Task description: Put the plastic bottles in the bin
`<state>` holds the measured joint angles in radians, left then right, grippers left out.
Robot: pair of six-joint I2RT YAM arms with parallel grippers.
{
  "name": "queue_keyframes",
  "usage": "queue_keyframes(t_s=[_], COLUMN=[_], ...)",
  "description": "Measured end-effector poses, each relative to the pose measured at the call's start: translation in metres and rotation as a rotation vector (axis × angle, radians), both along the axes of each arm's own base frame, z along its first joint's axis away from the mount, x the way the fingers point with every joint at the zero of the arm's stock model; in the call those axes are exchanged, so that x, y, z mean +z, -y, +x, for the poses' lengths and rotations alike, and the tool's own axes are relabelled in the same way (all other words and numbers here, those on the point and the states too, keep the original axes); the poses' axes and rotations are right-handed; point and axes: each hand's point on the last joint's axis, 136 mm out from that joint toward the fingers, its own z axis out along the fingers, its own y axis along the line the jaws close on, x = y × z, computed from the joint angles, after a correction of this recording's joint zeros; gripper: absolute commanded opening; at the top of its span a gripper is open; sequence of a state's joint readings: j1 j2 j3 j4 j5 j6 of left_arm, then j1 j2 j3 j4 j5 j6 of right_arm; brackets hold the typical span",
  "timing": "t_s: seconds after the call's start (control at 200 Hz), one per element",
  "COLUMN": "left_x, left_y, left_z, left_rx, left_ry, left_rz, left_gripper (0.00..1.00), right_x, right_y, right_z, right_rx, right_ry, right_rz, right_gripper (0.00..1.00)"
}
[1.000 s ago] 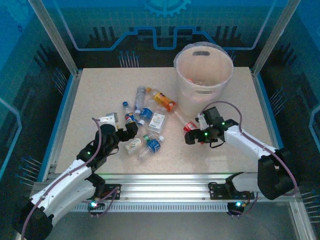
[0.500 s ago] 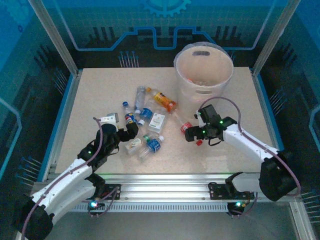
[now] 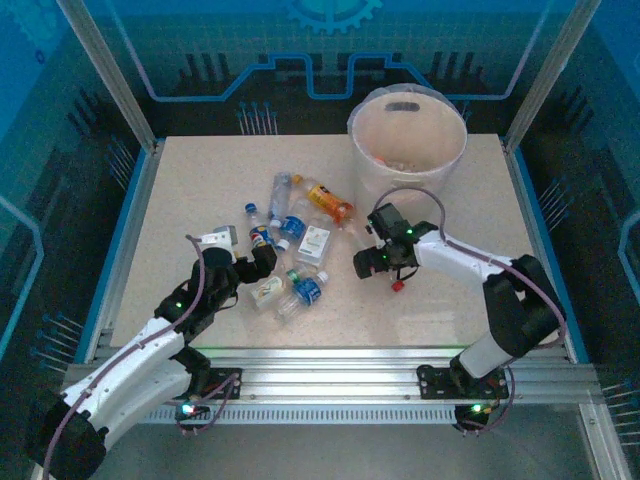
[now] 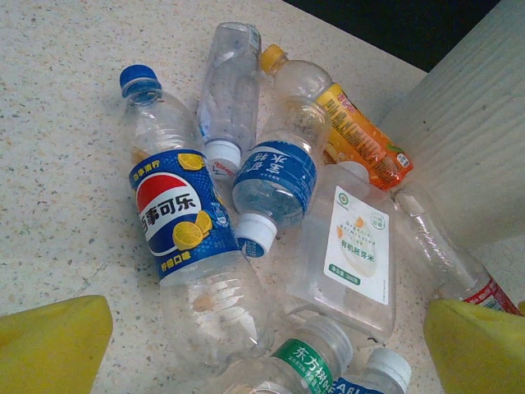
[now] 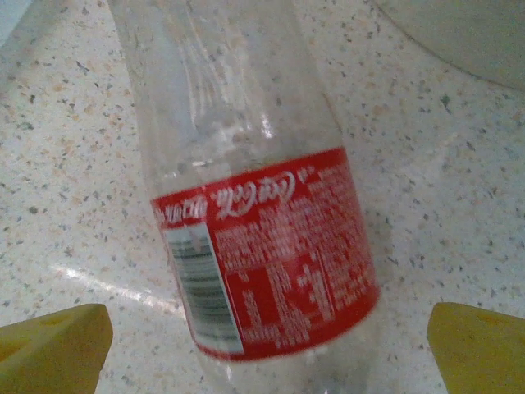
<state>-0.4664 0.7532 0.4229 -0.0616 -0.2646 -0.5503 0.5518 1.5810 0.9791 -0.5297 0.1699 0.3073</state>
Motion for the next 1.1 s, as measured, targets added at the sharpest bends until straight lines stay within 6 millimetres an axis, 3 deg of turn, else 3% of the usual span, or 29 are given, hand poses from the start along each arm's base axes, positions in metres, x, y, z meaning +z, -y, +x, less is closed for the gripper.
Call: queue_keyframes(t_s=[0.365,0.555,0.835,1.101], left_x=[0.002,0.002,0.003,0.003], left_y=[0.0,0.0,0.0,-0.001], left_z=[0.0,0.0,-0.001,0.0], left_rx=[0.0,0.0,0.001,0.003], left_ry=[0.006,0.007,0.009,0.01], left_rz=[-0.003,-0.003,-0.004,-0.002], left_gripper=[0.99,0.99,0.99,0.99], right_x=[-0.018,-0.029,-0.035,-0.027], right_y=[-0.024,-0.028,-0.029,-0.022], right_z=[0.017,0.028,0.031,0.025], right_rx=[0.08,0.097,0.114,0.096], right_ry=[0.004,-0.005,-0.018,-0.019], right_rz=[-0.108,-0.143,-0.169,-0.196], right_gripper=[0.95,0.84,0.59,0.5])
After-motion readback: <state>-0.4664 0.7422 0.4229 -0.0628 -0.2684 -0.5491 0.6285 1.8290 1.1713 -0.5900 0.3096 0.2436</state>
